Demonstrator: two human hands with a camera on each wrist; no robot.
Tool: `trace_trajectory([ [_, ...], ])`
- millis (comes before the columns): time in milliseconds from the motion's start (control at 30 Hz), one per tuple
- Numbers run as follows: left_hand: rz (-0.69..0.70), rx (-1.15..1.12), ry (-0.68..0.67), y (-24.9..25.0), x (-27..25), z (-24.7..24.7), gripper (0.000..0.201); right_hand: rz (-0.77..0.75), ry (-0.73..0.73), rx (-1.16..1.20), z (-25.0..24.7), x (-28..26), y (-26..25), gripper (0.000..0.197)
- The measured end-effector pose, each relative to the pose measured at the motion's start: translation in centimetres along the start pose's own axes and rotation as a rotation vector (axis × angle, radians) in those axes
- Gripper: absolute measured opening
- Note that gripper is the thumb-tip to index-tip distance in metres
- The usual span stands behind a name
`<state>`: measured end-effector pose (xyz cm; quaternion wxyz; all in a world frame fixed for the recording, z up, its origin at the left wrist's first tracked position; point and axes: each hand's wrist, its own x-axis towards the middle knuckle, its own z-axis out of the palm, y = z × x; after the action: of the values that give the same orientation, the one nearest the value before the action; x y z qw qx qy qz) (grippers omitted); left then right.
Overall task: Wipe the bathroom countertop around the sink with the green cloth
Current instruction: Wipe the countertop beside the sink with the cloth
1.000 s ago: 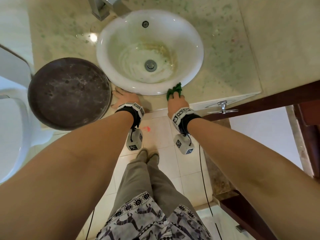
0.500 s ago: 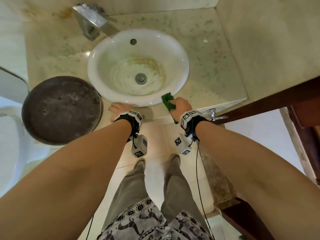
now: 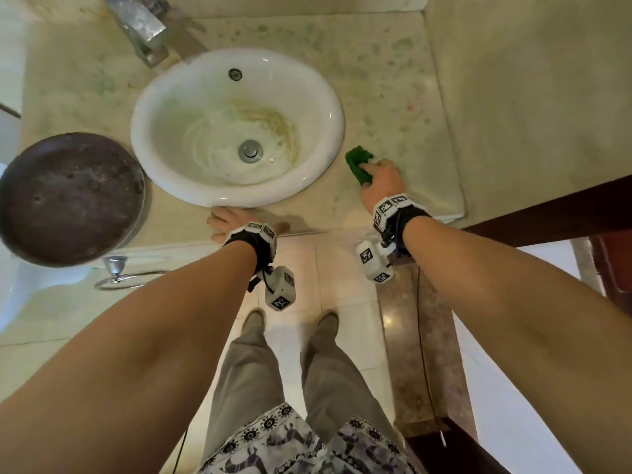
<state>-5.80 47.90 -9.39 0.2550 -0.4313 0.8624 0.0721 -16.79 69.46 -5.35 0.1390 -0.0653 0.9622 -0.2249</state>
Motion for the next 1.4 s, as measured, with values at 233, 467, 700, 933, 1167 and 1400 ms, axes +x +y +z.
trace_trajectory([
  [233,-0.071,-0.068,-0.009,0.7,-1.1,-0.5,0.152,-0.088,-0.154,-0.113,1.3,2.8,-0.1,0.047],
  [467,-0.091,-0.206,0.055,0.5,-1.6,-0.8,0.144,-0.240,-0.266,-0.311,1.6,2.8,-0.9,0.052],
  [700,-0.036,-0.093,0.026,1.0,-2.3,-1.6,0.139,-0.296,-0.300,-0.278,2.0,1.9,-0.9,0.048],
  [933,-0.045,-0.070,0.078,1.3,-1.7,-1.5,0.132,-0.302,-0.324,-0.255,3.6,-0.7,-1.2,0.046],
  [1167,-0.006,-0.107,0.081,1.2,-1.7,-1.4,0.115,-0.438,-0.361,-0.348,2.8,-2.1,1.0,0.056],
  [1400,-0.031,-0.071,0.080,1.5,-1.7,-1.4,0.117,-0.188,-0.253,-0.338,2.9,-1.9,1.3,0.053],
])
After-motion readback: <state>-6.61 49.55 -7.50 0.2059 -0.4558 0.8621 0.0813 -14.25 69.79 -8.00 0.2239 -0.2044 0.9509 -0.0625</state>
